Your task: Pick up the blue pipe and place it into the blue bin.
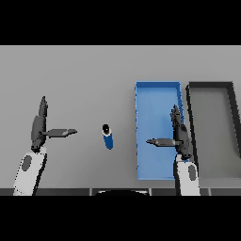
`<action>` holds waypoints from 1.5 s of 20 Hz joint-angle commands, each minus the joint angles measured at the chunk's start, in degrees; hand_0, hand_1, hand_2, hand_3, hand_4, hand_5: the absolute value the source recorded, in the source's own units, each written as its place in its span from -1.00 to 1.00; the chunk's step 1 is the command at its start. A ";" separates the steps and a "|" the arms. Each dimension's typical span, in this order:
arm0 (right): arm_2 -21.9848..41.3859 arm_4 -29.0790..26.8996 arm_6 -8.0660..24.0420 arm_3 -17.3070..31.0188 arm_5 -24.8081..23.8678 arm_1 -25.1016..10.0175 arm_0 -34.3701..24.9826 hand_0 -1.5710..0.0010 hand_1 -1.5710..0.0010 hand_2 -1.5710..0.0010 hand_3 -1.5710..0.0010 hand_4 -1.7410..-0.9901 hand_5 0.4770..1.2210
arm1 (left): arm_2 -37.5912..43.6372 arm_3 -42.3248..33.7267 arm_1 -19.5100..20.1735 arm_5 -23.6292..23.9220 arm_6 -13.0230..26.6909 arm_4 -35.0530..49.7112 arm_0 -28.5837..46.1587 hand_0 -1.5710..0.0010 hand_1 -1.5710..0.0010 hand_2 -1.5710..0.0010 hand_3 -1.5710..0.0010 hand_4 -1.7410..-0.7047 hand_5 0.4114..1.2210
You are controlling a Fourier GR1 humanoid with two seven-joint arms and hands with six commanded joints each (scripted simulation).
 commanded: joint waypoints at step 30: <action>4.41 6.28 -6.81 -6.47 5.20 -8.28 5.25 1.00 1.00 1.00 1.00 0.28 -0.62 | -18.29 -10.46 7.93 -27.26 -2.30 -4.12 3.85 1.00 1.00 1.00 1.00 0.24 -0.91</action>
